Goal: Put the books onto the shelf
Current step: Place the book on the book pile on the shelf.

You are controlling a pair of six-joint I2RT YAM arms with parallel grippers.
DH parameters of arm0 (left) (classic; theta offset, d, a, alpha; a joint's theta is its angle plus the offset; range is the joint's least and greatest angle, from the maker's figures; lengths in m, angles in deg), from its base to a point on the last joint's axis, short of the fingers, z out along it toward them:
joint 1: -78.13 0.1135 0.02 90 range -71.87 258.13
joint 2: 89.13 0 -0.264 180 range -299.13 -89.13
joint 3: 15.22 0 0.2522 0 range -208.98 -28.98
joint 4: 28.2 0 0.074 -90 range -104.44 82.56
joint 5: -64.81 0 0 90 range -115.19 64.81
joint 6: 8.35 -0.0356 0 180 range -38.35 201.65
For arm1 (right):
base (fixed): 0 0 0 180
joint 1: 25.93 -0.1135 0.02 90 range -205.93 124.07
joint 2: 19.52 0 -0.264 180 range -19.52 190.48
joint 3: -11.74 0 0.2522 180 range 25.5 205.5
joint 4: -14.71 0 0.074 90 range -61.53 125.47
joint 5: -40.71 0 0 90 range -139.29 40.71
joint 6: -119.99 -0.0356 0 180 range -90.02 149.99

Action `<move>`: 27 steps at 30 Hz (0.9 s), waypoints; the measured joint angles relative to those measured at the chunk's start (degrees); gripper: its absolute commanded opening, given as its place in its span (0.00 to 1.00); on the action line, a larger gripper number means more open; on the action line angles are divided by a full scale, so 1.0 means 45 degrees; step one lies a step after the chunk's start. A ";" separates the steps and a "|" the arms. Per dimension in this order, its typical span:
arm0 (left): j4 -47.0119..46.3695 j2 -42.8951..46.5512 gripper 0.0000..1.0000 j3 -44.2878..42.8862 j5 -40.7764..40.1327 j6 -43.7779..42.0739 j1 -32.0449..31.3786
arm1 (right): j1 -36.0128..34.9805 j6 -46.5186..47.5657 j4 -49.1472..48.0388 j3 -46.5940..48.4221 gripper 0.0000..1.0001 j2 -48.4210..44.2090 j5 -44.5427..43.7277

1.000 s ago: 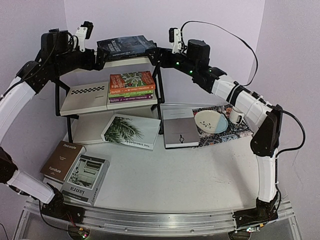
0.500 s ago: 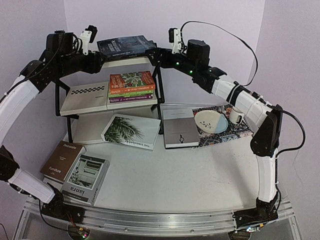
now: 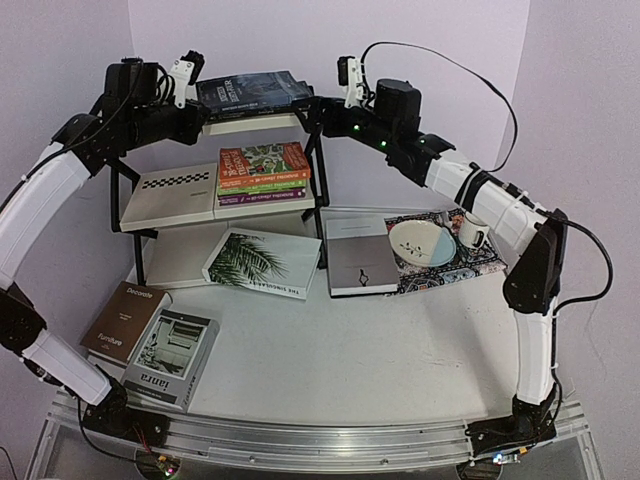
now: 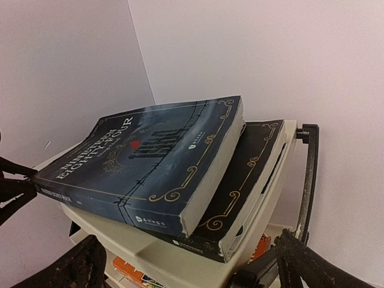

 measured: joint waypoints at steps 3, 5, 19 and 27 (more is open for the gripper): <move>-0.0006 -0.0163 0.21 -0.0160 -0.0018 0.0001 0.0054 | 0.0000 0.0060 0.0021 -0.0147 0.98 -0.0150 -0.0012; -0.0025 -0.0275 0.20 -0.0250 -0.0018 0.0005 0.0096 | 0.0000 0.0101 0.0029 -0.0293 0.98 -0.0292 -0.0019; -0.0174 -0.0766 0.12 -0.0744 -0.0018 -0.0138 0.0318 | 0.0000 0.0424 0.0044 -0.0657 0.92 -0.0617 -0.0220; -0.0352 -0.0961 0.12 -0.0773 -0.0009 -0.0315 0.0569 | 0.0000 0.0431 0.0050 -0.0741 0.92 -0.0674 -0.0263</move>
